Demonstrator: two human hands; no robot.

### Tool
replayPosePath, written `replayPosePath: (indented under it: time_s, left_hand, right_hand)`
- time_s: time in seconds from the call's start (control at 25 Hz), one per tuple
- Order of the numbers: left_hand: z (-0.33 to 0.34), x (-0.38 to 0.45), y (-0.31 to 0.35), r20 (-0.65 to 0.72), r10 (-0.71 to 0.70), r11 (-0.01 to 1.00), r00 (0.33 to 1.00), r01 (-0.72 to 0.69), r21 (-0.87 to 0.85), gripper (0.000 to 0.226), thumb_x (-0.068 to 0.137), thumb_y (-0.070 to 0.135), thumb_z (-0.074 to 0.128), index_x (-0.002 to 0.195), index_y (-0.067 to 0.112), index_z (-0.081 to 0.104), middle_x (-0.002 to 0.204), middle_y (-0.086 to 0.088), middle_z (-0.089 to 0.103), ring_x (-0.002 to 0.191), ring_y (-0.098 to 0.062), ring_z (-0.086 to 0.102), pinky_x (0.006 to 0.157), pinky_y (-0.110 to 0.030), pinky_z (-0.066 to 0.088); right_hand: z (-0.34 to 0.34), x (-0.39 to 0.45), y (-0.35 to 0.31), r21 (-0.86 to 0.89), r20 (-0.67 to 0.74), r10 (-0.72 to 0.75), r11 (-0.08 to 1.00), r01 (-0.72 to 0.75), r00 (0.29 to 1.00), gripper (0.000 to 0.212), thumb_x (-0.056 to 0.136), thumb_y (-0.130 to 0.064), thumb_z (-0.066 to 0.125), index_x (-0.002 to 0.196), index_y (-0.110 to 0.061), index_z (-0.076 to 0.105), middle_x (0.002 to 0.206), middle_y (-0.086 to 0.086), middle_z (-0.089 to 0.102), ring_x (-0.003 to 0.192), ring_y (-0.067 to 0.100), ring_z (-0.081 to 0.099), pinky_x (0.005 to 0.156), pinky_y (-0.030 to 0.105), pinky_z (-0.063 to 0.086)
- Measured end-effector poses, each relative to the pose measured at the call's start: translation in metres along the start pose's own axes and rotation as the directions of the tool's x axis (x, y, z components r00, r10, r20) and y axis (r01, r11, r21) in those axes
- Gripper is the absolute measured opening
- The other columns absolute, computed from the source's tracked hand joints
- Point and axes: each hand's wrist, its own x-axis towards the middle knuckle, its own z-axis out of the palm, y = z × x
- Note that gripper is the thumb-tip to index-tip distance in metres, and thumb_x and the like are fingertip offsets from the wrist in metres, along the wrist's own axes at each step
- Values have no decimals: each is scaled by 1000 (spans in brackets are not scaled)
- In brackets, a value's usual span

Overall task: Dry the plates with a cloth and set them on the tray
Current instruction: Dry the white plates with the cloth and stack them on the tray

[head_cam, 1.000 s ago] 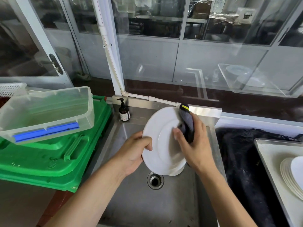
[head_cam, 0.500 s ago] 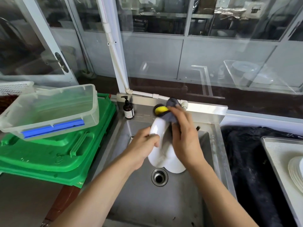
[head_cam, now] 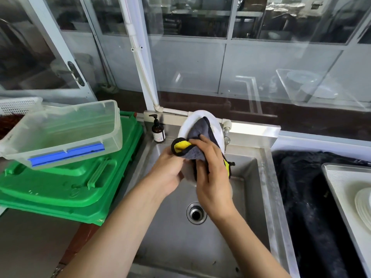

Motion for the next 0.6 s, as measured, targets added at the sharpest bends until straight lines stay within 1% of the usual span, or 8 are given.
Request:
replayPosePath:
  time_s: [0.08,0.12,0.2,0.28,0.36,0.44,0.52,0.6]
  left_hand:
    - [-4,1,10,-4,5,997,1000,-6,-80,30,90,-12,49,107,-1,72,104,-26,71,90,-33,68,86,-46,57]
    - [-5,2,14,-31,-9,996,999,7,-91,30,87,-14,47,111,-10,63,103,-31,66,91,-36,62,88,-49,53]
    - [-7,1,16,-89,-55,996,994,48,-69,27,79,-13,45,100,-7,62,91,-26,63,81,-35,60,79,-46,51]
    - [-8,0,16,-109,-86,993,990,76,-88,27,77,-11,45,85,6,64,85,-20,67,75,-34,62,73,-42,54]
    - [-12,1,16,-68,-80,982,994,67,-176,34,77,-12,42,91,9,65,96,-22,70,84,-36,65,77,-44,56]
    - [-15,3,17,-14,-69,966,998,63,-251,42,79,-13,39,105,9,63,110,-22,69,98,-37,65,90,-50,54]
    - [-19,0,15,35,-82,965,996,88,-248,44,80,-13,40,110,9,63,112,-19,69,104,-36,63,100,-53,48]
    - [-23,-4,11,89,-96,970,991,113,-214,49,80,-14,40,116,9,63,116,-17,69,108,-34,63,102,-53,45]
  right_hand:
    - [1,-19,9,18,-26,12,1000,-12,1000,39,101,-5,45,135,-17,61,147,-1,53,141,7,44,117,31,37]
    - [2,-28,14,21,-43,18,1000,-17,999,39,101,-3,47,134,-17,61,147,-1,52,142,10,44,116,34,38]
    - [6,-41,21,-6,-36,9,1000,-9,999,42,102,1,50,137,-21,59,153,-2,45,146,13,39,118,33,36]
    - [8,-52,24,-110,24,-50,993,53,998,50,101,3,52,140,-27,56,160,-4,36,151,15,31,120,29,31]
    - [5,-61,31,-188,41,-57,980,63,998,53,101,4,52,141,-30,54,162,-5,33,153,14,28,121,26,28]
    - [0,-62,35,-132,-71,23,991,-32,997,46,101,-3,48,139,-27,57,155,-5,43,147,5,36,117,22,33]
    - [-10,-51,38,6,-206,191,981,-194,960,41,104,-7,44,135,-31,56,122,-20,64,121,-13,54,96,11,46]
    - [-22,-30,40,27,-279,333,940,-339,901,34,108,-18,43,119,-49,51,90,-34,65,82,-20,59,67,-1,42]
